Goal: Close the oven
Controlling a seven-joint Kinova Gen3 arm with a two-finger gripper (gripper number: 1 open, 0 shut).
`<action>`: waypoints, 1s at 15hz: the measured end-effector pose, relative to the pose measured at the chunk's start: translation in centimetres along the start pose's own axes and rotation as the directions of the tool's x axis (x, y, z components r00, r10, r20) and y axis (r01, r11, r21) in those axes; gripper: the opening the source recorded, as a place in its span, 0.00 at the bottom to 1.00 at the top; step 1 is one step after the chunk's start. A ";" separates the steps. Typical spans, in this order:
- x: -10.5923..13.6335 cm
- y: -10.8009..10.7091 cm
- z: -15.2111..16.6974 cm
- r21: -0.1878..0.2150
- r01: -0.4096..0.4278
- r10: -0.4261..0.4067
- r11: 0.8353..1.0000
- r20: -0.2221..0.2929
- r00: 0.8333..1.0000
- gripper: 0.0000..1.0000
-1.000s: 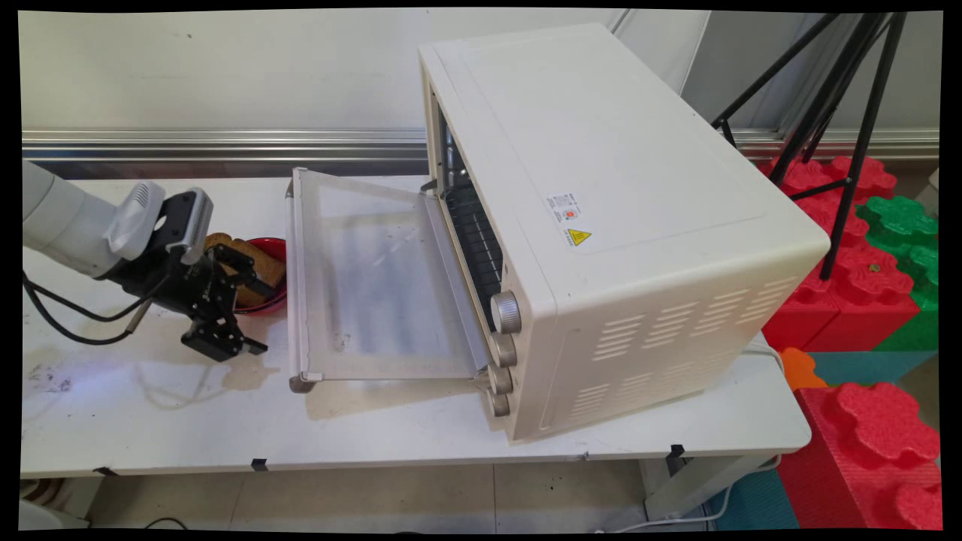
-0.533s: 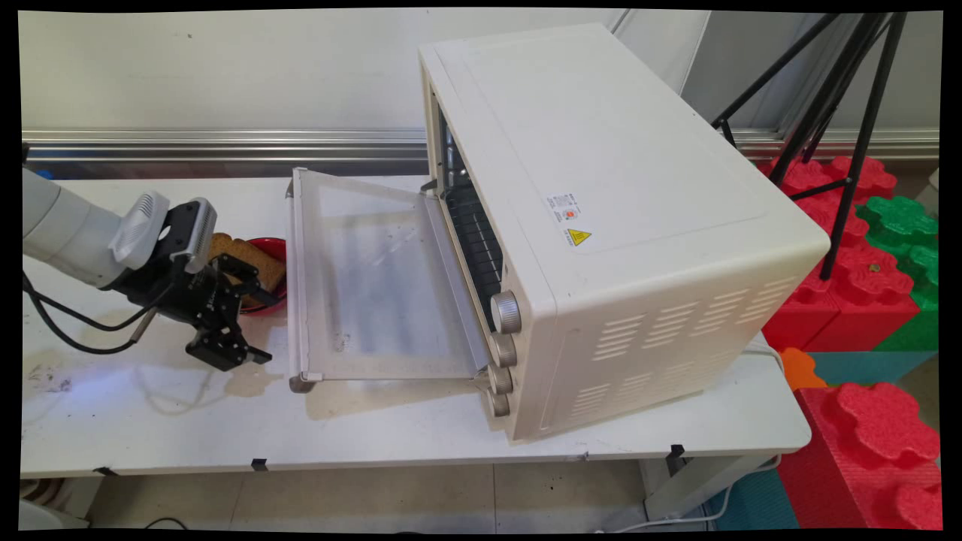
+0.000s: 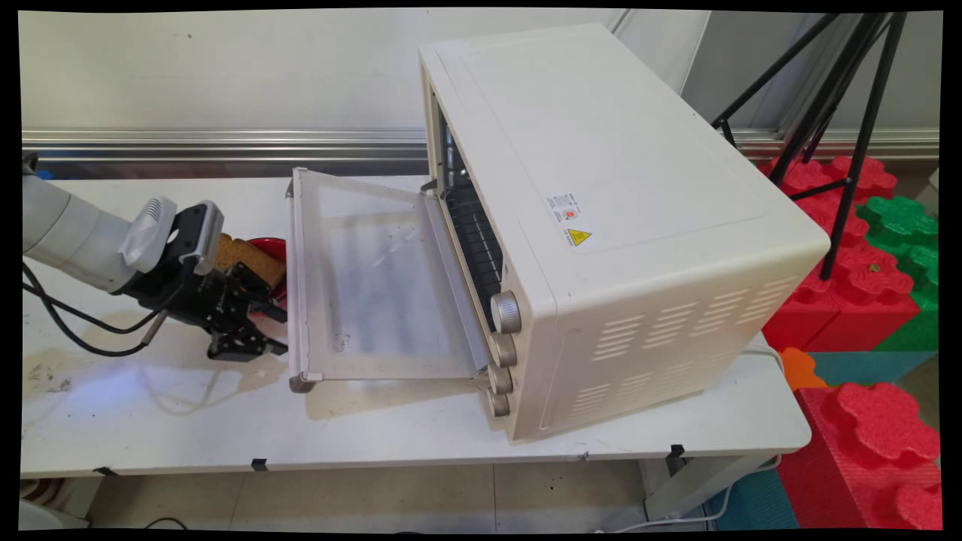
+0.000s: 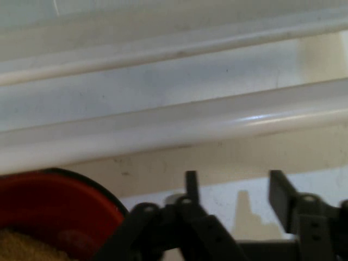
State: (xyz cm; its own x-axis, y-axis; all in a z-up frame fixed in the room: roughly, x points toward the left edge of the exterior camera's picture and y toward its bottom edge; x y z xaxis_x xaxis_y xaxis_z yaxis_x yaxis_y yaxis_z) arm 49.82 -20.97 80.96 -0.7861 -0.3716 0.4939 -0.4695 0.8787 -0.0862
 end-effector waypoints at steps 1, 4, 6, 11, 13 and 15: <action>0.1 -0.1 0.1 0.002 0.002 -0.002 1.000 -0.005 1.000 0.00; 0.4 -0.3 0.4 0.008 0.008 -0.008 1.000 -0.021 1.000 0.00; 0.6 -0.4 0.4 0.011 0.012 -0.012 1.000 -0.034 0.999 0.00; 1.3 -0.7 0.5 0.016 0.026 -0.025 1.000 -0.065 0.998 0.00; 1.5 -0.8 0.4 0.020 0.034 -0.032 0.999 -0.077 0.997 0.00; 1.6 -0.9 0.3 0.021 0.036 -0.034 0.999 -0.086 0.996 0.00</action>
State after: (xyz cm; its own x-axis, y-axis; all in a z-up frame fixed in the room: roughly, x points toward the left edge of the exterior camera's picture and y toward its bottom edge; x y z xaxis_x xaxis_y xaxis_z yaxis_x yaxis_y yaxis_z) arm 48.84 -22.42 81.57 -0.7321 -0.3744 0.5691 -0.5061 0.8581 -0.0866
